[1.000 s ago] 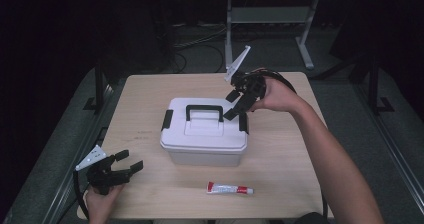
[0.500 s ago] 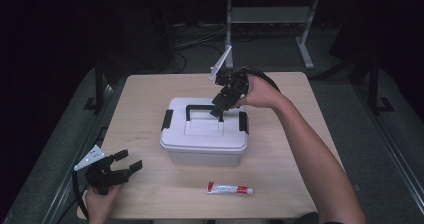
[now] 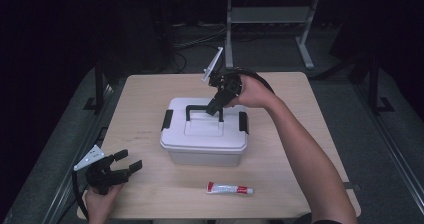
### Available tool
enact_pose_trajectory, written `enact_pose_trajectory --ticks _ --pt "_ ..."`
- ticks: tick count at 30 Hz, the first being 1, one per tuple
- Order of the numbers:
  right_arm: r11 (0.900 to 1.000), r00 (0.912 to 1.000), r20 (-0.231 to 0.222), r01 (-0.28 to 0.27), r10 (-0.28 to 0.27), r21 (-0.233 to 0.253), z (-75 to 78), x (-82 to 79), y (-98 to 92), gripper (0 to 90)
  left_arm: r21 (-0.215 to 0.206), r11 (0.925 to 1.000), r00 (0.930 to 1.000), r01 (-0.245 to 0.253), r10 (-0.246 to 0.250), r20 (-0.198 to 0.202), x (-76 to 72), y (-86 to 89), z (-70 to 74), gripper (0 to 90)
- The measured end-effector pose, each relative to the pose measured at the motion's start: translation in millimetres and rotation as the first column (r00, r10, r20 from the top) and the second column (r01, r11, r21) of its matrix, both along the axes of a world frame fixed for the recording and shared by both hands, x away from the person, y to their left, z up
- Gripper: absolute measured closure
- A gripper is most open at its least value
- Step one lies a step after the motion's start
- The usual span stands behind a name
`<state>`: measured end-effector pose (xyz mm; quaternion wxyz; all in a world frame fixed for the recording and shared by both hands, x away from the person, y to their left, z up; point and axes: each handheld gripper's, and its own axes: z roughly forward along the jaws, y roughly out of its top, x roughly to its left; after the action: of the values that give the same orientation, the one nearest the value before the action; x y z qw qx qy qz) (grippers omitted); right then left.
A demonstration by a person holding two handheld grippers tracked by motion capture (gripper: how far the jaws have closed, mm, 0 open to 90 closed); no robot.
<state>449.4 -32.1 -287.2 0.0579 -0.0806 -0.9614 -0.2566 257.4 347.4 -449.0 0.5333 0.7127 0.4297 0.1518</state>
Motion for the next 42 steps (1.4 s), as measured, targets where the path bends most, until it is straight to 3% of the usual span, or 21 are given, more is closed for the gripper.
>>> enact_pose_trajectory --ticks 10,42 --pt "0.999 0.9995 -0.001 -0.030 0.030 -0.011 2.1 -2.5 3.1 83.0 -0.002 1.0000 1.0000 0.000 0.000 0.000 0.1 -0.8 -0.1 15.3" --pt "0.997 0.9968 0.040 -0.069 0.069 -0.020 12.6 -6.5 9.4 84.3 -0.004 1.0000 1.0000 -0.005 0.005 0.002 -0.2 0.5 0.4 15.3"
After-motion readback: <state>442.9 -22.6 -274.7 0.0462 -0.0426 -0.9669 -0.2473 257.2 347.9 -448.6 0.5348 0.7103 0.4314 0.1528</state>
